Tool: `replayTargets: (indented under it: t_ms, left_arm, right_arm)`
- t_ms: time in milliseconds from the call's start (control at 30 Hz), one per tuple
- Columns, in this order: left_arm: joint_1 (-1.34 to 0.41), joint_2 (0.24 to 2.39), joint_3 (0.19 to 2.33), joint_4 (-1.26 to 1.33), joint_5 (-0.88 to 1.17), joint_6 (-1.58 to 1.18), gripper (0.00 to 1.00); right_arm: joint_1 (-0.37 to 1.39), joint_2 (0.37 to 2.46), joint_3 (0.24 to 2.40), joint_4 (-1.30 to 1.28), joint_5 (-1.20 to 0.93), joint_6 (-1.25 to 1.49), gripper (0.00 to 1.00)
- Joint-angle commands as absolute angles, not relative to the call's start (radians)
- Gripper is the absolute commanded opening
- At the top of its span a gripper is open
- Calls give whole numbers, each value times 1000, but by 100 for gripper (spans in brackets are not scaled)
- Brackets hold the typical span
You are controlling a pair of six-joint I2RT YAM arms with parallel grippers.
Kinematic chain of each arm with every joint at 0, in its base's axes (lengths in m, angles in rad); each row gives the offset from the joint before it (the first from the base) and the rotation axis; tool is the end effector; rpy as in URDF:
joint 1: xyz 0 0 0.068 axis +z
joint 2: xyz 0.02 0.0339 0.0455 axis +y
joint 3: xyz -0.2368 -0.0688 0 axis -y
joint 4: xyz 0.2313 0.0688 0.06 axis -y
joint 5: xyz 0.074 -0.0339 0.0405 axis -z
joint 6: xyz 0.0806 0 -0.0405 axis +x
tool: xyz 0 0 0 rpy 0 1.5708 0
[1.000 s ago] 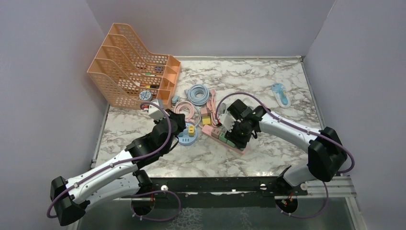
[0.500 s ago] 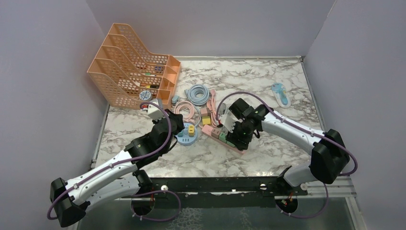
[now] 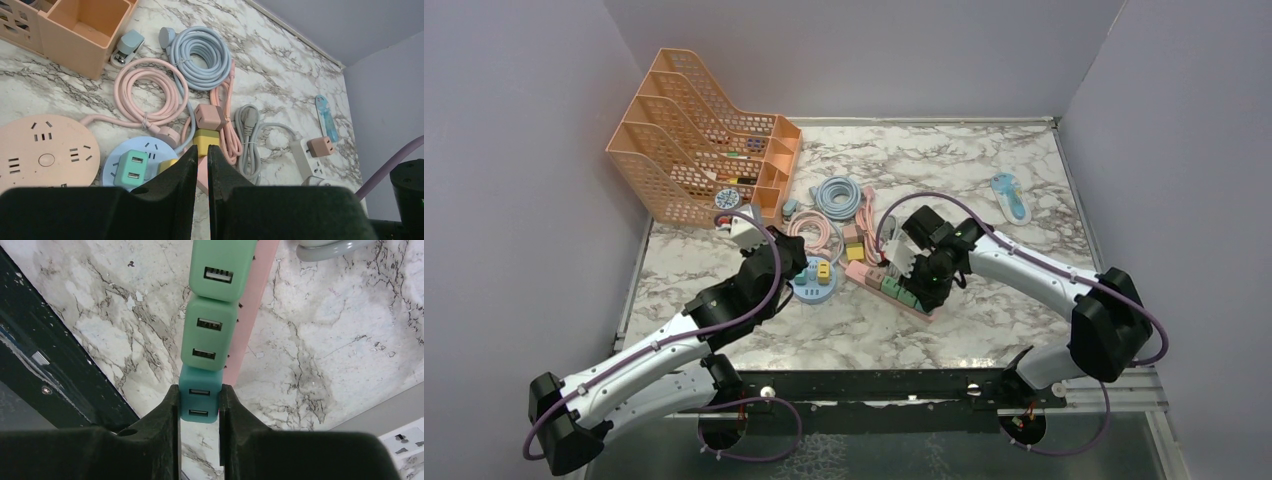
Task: Insert the plug
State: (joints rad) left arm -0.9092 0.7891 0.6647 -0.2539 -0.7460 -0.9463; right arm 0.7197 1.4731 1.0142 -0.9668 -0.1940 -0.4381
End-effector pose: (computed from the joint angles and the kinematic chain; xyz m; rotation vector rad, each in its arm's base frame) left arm 0.1746 -0.1352 0.2632 -0.5171 1.8109 -0.5614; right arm 0.1800 0.1784 0.1490 -1.6639 2.5068 0.3205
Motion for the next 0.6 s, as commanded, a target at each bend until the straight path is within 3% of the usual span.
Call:
replayTargets:
  t_ms: [0,567]
  left_arm:
    - [-895,777,706,-217,-770,-916,16]
    - [-853,766,695,-215,-754,-880,16]
  right_arm:
    - [727,1584,933,-922,-152,-458,1]
    - [756,1781,979,-863,-133,-439,1]
